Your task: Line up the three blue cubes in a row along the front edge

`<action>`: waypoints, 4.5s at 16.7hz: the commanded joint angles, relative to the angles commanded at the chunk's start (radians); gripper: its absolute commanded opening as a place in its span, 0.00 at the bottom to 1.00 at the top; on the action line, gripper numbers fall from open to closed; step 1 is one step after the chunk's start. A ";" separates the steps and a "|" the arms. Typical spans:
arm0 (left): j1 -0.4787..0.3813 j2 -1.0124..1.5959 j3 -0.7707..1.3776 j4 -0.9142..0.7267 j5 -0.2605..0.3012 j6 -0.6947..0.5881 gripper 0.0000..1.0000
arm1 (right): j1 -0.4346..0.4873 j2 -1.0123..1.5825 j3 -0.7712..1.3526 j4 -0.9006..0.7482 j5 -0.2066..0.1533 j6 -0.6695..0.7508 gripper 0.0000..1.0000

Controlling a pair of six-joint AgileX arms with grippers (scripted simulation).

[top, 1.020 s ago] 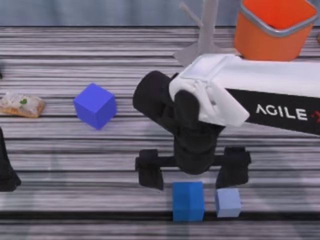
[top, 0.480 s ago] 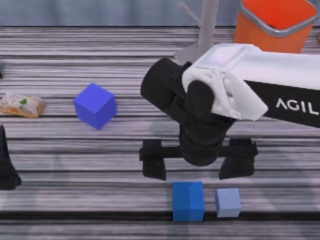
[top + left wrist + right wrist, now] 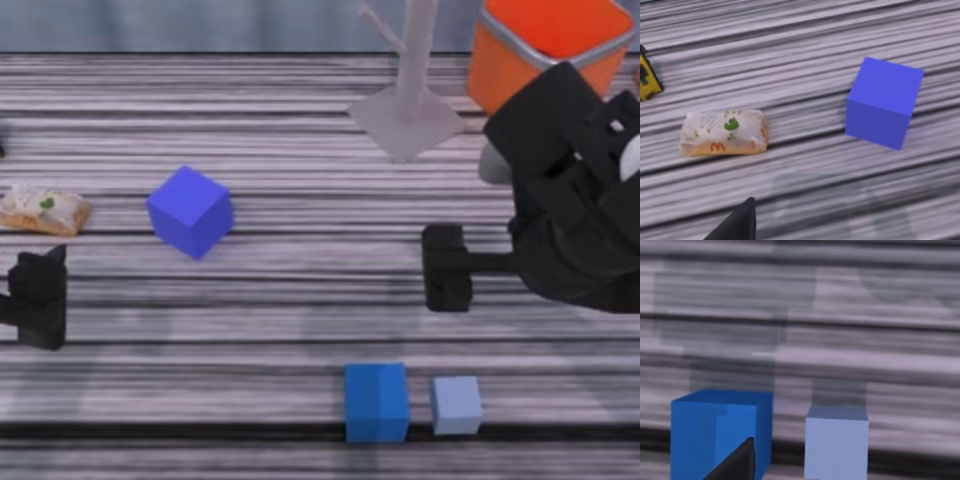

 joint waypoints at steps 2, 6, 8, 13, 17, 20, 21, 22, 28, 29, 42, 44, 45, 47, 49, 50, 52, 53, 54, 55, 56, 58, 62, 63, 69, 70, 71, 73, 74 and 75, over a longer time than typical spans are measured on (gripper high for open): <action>-0.032 0.225 0.152 -0.153 0.009 0.032 1.00 | -0.067 -0.140 -0.139 0.062 0.012 -0.074 1.00; -0.088 0.705 0.464 -0.454 0.016 0.094 1.00 | -0.214 -0.450 -0.450 0.202 0.016 -0.229 1.00; -0.109 0.934 0.627 -0.589 0.014 0.122 1.00 | -0.286 -0.609 -0.593 0.276 0.007 -0.300 1.00; -0.140 1.406 1.068 -0.815 -0.008 0.179 1.00 | -0.455 -1.028 -0.893 0.494 -0.038 -0.457 1.00; -0.144 1.648 1.393 -0.871 -0.034 0.209 1.00 | -0.563 -1.312 -1.034 0.678 -0.075 -0.548 1.00; -0.144 1.747 1.550 -0.865 -0.049 0.222 1.00 | -0.619 -1.446 -1.087 0.788 -0.094 -0.594 1.00; -0.144 1.766 1.582 -0.861 -0.051 0.225 1.00 | -0.630 -1.471 -1.095 0.812 -0.098 -0.603 1.00; -0.144 1.778 1.603 -0.858 -0.053 0.227 1.00 | -0.638 -1.489 -1.101 0.829 -0.101 -0.609 1.00; -0.140 1.781 1.612 -0.856 -0.054 0.227 1.00 | -0.642 -1.499 -1.103 0.838 -0.102 -0.613 1.00; -0.140 1.782 1.609 -0.853 -0.054 0.228 1.00 | -0.642 -1.499 -1.103 0.838 -0.102 -0.613 1.00; -0.143 1.857 1.384 -0.554 -0.054 0.230 1.00 | -0.642 -1.499 -1.103 0.838 -0.102 -0.613 1.00; -0.143 1.857 1.384 -0.554 -0.054 0.230 0.85 | -0.642 -1.499 -1.103 0.838 -0.102 -0.613 1.00; -0.143 1.857 1.384 -0.554 -0.054 0.230 0.77 | -0.642 -1.499 -1.103 0.838 -0.102 -0.613 1.00; -0.143 1.857 1.384 -0.554 -0.054 0.230 0.62 | -0.642 -1.499 -1.103 0.838 -0.102 -0.613 1.00; -0.143 1.857 1.384 -0.554 -0.054 0.230 0.47 | -0.642 -1.499 -1.103 0.838 -0.102 -0.613 1.00; -0.143 1.857 1.384 -0.554 -0.054 0.230 0.40 | -0.642 -1.499 -1.103 0.838 -0.102 -0.613 1.00; -0.143 1.857 1.384 -0.554 -0.054 0.230 0.25 | -0.642 -1.499 -1.103 0.838 -0.102 -0.613 1.00; -0.143 1.857 1.384 -0.554 -0.054 0.230 0.17 | -0.642 -1.499 -1.103 0.838 -0.102 -0.613 1.00; -0.143 1.857 1.384 -0.554 -0.054 0.230 0.10 | -0.642 -1.499 -1.103 0.838 -0.102 -0.613 1.00; -0.143 1.857 1.384 -0.554 -0.054 0.230 0.02 | -0.642 -1.499 -1.103 0.838 -0.102 -0.613 1.00; -0.143 1.857 1.384 -0.554 -0.054 0.230 0.00 | -0.642 -1.499 -1.103 0.838 -0.102 -0.613 1.00; -0.143 1.857 1.384 -0.554 -0.054 0.230 0.00 | -0.642 -1.499 -1.103 0.838 -0.102 -0.613 1.00; -0.143 1.857 1.384 -0.554 -0.054 0.230 0.00 | -0.642 -1.499 -1.103 0.838 -0.102 -0.613 1.00; -0.143 1.857 1.384 -0.554 -0.054 0.230 0.00 | -0.642 -1.499 -1.103 0.838 -0.102 -0.613 1.00; -0.131 1.818 1.472 -0.676 -0.053 0.227 0.00 | -0.642 -1.499 -1.103 0.838 -0.102 -0.613 1.00; -0.128 1.808 1.499 -0.719 -0.053 0.227 0.00 | -0.642 -1.499 -1.103 0.838 -0.102 -0.613 1.00; -0.126 1.798 1.522 -0.752 -0.052 0.228 0.00 | -0.642 -1.499 -1.103 0.838 -0.102 -0.613 1.00; -0.123 1.784 1.550 -0.785 -0.052 0.228 0.00 | -0.642 -1.499 -1.103 0.838 -0.102 -0.613 1.00; -0.123 1.782 1.551 -0.786 -0.052 0.228 0.00 | -0.642 -1.499 -1.103 0.838 -0.102 -0.613 1.00; -0.123 1.782 1.551 -0.786 -0.052 0.228 0.00 | -0.642 -1.499 -1.103 0.838 -0.102 -0.613 1.00</action>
